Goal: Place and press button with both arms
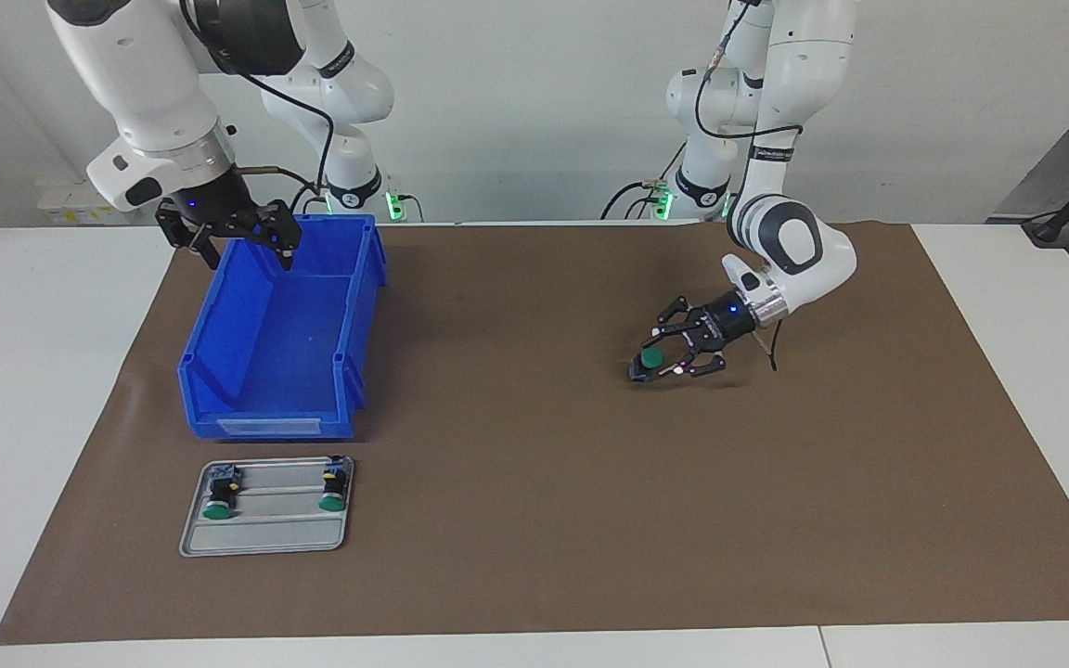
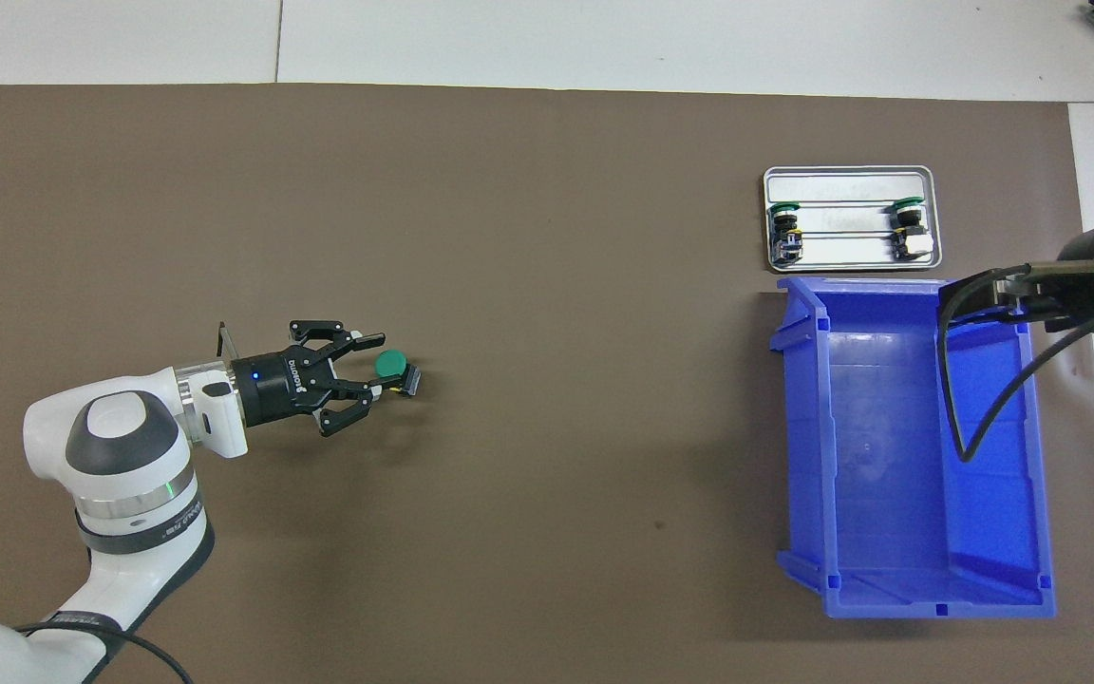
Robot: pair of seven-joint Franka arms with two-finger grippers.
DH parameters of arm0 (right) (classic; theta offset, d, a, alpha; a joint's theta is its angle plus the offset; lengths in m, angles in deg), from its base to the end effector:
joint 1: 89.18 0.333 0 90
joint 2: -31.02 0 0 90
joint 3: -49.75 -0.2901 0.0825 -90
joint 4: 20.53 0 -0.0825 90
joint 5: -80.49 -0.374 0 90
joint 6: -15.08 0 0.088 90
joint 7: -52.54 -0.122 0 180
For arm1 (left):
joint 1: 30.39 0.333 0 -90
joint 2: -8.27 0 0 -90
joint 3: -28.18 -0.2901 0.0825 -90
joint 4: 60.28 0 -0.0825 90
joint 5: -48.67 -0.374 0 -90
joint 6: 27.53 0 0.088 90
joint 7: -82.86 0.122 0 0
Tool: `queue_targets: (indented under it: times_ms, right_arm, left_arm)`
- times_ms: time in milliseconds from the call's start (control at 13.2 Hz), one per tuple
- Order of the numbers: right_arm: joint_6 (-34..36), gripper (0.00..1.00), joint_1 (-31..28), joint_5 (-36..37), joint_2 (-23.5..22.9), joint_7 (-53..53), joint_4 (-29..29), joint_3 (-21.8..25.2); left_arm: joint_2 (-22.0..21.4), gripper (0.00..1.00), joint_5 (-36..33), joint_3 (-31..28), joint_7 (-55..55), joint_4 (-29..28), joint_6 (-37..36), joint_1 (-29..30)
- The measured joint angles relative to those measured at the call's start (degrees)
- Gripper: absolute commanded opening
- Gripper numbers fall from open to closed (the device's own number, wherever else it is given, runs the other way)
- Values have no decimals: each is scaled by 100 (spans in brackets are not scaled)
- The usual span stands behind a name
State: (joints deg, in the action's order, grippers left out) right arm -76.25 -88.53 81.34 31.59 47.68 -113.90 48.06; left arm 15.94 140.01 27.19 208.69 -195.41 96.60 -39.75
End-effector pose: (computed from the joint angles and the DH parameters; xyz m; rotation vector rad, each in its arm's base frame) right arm 0.5417 0.0204 0.5638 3.1239 -0.0679 -0.0385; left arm 0.4859 -0.1235 0.2495 1.8562 -1.1423 0.9887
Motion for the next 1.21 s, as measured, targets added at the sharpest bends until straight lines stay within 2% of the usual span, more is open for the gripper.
queue_targets:
  times_ms: [987, 1214]
  right_arm:
    - [0, 100, 0, 0, 0, 0, 0, 0]
    - [0, 100, 0, 0, 0, 0, 0, 0]
  left_arm:
    - [-70, 60, -5, 28, 2, -237, 102, -8]
    - [-177, 65, -6, 29, 2, -362, 107, -9]
